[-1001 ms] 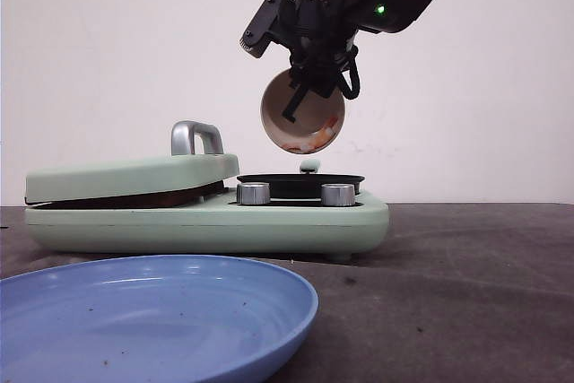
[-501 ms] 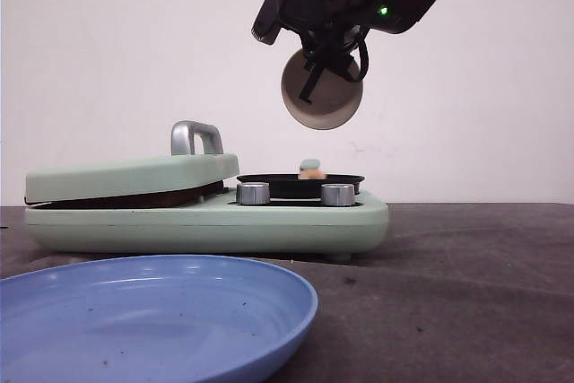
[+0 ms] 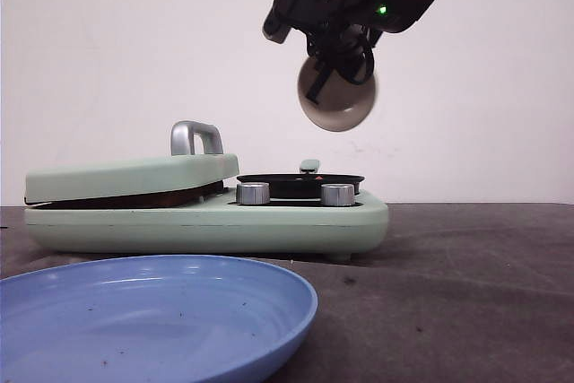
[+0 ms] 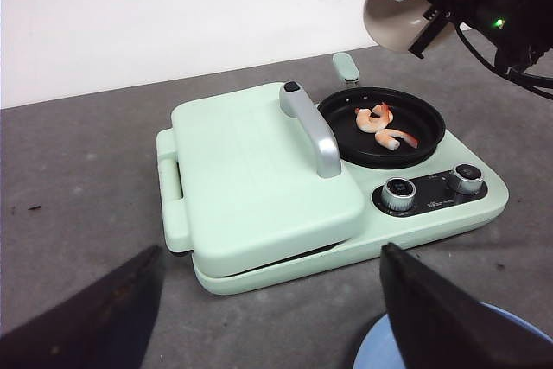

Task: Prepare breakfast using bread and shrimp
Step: 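Carry the empty bowl back and lower it onto the table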

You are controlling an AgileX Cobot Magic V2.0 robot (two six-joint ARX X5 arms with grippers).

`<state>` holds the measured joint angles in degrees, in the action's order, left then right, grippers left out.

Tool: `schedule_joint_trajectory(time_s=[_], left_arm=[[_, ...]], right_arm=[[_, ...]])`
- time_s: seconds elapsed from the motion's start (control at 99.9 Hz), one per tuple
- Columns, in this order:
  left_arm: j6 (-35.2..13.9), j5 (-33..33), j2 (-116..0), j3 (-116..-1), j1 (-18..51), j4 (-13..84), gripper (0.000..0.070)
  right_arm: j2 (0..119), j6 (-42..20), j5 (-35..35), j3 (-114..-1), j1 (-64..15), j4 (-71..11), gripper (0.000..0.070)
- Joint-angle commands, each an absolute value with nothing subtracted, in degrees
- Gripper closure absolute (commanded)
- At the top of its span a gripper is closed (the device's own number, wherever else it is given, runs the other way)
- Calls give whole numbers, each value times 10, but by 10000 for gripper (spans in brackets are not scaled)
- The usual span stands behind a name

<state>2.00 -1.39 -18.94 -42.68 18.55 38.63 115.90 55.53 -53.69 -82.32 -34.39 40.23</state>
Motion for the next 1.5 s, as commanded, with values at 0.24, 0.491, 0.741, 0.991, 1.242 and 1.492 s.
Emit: schedule_joint_trajectory(time_s=[0.24,0.491,0.741,0.991,1.242,1.492], left_arm=[[20,-13,-190,-430,188,407,270],[19,-13,-190,-430,188,413,270],[1,-15,-190,-430,188,412,270],[-9,-15,-190,-430,188,411,271],[-9,-15,-190,-430,188,411,270],[-9,-14,-190,-430,188,411,270]], right_arm=[[1119,425,-585,-834,-348,257,695],[1029,331,-548,-834,-338,51,695],[943,153,-435,-855,-303,-213,695],[907,-37,-259,-884,-217,-382,696],[910,-131,-35,-885,-111,-446,696],[920,-134,70,-885,-45,-469,696]])
